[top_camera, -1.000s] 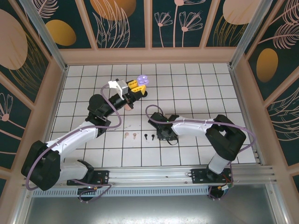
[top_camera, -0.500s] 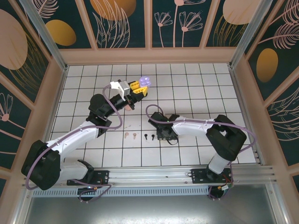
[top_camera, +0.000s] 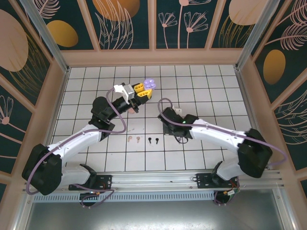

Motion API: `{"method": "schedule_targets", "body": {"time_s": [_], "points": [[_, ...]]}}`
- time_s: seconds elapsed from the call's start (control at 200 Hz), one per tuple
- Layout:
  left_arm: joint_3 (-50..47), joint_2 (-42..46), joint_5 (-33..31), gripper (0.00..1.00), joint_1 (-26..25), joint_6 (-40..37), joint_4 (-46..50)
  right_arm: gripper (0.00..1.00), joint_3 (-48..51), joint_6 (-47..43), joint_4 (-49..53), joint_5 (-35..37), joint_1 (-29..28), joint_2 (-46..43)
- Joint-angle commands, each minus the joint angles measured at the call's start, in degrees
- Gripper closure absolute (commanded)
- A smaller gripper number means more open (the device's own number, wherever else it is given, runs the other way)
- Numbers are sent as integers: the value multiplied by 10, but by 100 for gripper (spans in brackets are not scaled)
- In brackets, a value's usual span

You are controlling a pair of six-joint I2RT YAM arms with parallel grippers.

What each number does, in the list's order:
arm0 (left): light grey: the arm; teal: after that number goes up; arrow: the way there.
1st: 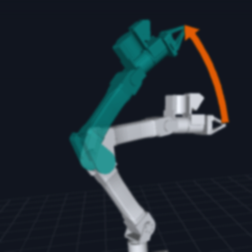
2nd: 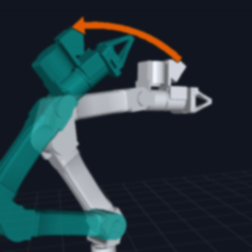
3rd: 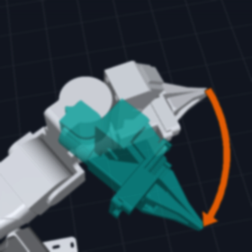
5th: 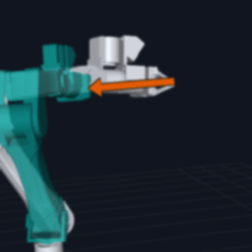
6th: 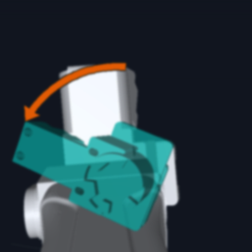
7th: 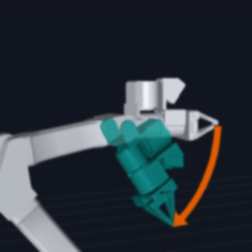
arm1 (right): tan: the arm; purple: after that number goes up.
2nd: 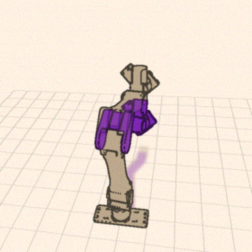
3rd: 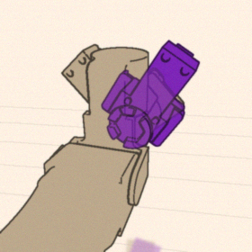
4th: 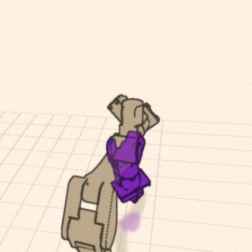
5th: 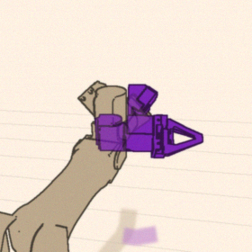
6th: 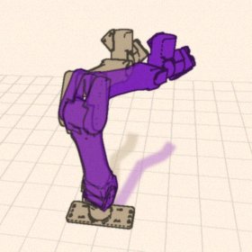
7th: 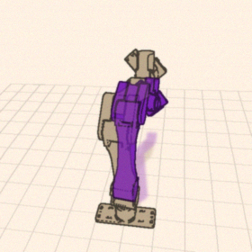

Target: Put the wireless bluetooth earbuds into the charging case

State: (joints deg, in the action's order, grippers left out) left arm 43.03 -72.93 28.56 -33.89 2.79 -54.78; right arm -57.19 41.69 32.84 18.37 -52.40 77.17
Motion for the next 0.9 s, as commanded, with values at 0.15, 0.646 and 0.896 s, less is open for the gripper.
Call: {"method": "schedule_targets", "body": {"time_s": [0.15,0.646,0.896], "points": [[29,-12,26,100,-5,-17,8,86,-128,-141,-17,52,18,-114],[44,-51,3,100,-41,-65,27,85,-195,-314,-207,-68,19,-136],[44,-57,7,100,-47,-56,13,85,-162,-323,-249,-104,19,-133]]}}
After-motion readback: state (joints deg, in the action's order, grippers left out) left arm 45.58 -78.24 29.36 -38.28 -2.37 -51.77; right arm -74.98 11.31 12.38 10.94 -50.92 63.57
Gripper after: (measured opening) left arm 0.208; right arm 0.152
